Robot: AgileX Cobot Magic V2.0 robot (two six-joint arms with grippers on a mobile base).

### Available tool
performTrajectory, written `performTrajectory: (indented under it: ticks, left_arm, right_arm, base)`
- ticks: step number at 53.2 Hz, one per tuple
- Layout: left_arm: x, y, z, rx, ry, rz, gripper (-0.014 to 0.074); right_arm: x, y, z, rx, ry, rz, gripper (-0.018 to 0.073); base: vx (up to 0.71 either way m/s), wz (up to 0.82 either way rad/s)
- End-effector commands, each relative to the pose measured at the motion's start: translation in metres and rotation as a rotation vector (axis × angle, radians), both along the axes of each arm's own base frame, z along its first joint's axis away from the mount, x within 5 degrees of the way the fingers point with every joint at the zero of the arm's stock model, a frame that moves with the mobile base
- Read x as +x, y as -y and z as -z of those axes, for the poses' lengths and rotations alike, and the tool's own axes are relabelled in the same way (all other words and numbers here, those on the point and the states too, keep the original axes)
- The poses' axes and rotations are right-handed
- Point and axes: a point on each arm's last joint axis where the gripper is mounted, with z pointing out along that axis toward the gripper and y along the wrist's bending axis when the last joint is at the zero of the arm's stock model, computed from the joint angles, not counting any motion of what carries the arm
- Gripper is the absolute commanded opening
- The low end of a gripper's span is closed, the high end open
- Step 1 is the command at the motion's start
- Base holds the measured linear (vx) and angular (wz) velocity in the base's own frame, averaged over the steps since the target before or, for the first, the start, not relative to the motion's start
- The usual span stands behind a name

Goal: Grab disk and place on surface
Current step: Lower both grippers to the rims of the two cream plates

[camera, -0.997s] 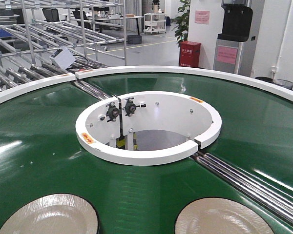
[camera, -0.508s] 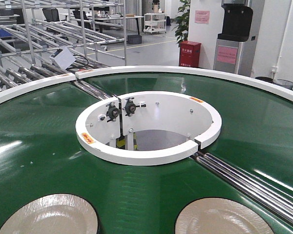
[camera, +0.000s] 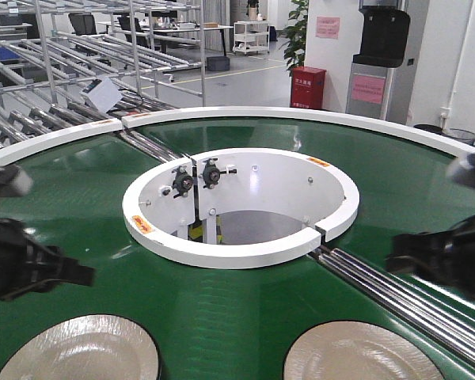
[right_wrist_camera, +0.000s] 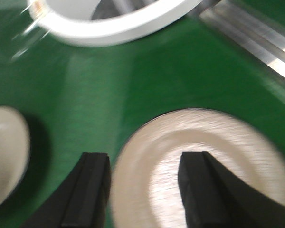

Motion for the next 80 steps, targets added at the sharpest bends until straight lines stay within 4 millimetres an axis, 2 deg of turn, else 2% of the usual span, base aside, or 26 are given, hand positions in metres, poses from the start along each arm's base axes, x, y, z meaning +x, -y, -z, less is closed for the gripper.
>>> performTrajectory:
  ticks: [1, 4, 8, 13, 19, 26, 29, 37, 44, 53, 60, 69, 80]
  left_arm:
    - [0.010, 0.004, -0.015, -0.125, 0.020, 0.034, 0.0398]
    - [0.018, -0.002, -0.004, -0.142, -0.024, 0.024, 0.0392]
    - [0.027, -0.024, 0.011, -0.115, -0.076, -0.024, 0.0391]
    - [0.032, -0.063, 0.028, -0.066, -0.130, -0.118, 0.0391]
    - [0.034, -0.107, 0.044, -0.065, -0.189, -0.259, 0.0388]
    - [0.039, -0.132, 0.069, -0.088, -0.280, -0.308, 0.0384]
    - [0.043, -0.133, 0.080, -0.090, -0.306, -0.299, 0.0384]
    - [0.051, -0.136, 0.098, -0.079, -0.333, -0.287, 0.0386]
    - [0.054, -0.138, 0.106, -0.059, -0.336, -0.274, 0.0406]
    - [0.058, -0.139, 0.122, -0.072, -0.376, -0.274, 0.0479]
    - [0.062, -0.136, 0.134, -0.139, -0.412, -0.264, 0.0494]
    - [0.071, -0.116, 0.141, -0.258, -0.401, -0.175, 0.0494]
    - [0.074, -0.100, 0.155, -0.273, -0.441, -0.088, 0.0475]
  right_arm:
    - [0.012, -0.007, -0.012, 0.136, 0.055, -0.085, 0.0378]
    - [0.019, -0.005, -0.004, 0.226, 0.015, -0.127, 0.0378]
    - [0.026, 0.006, 0.003, 0.308, -0.016, -0.152, 0.0378]
    - [0.032, 0.043, 0.011, 0.356, -0.042, -0.080, 0.0378]
    - [0.030, 0.093, 0.017, 0.339, -0.040, 0.065, 0.0378]
    - [0.024, 0.133, 0.021, 0.283, -0.015, 0.177, 0.0378]
    - [0.023, 0.140, 0.022, 0.239, 0.012, 0.170, 0.0379]
    - [0.025, 0.142, 0.022, 0.190, 0.048, 0.169, 0.0417]
    - [0.028, 0.146, 0.024, 0.177, 0.059, 0.199, 0.0508]
    - [0.031, 0.148, 0.025, 0.169, 0.071, 0.226, 0.0603]
    - [0.032, 0.149, 0.024, 0.183, 0.083, 0.238, 0.0598]
    - [0.032, 0.149, 0.024, 0.181, 0.085, 0.242, 0.0571]
    - [0.032, 0.149, 0.024, 0.182, 0.084, 0.240, 0.0546]
  base:
    - [0.00, 0.00]
    - [0.00, 0.00]
    - [0.00, 0.00]
    - [0.00, 0.00]
    - [0.00, 0.00]
    - [0.00, 0.00]
    - [0.00, 0.00]
    - [0.00, 0.00]
    - [0.00, 0.00]
    - [0.00, 0.00]
    - [0.00, 0.00]
    - [0.00, 0.00]
    - [0.00, 0.00]
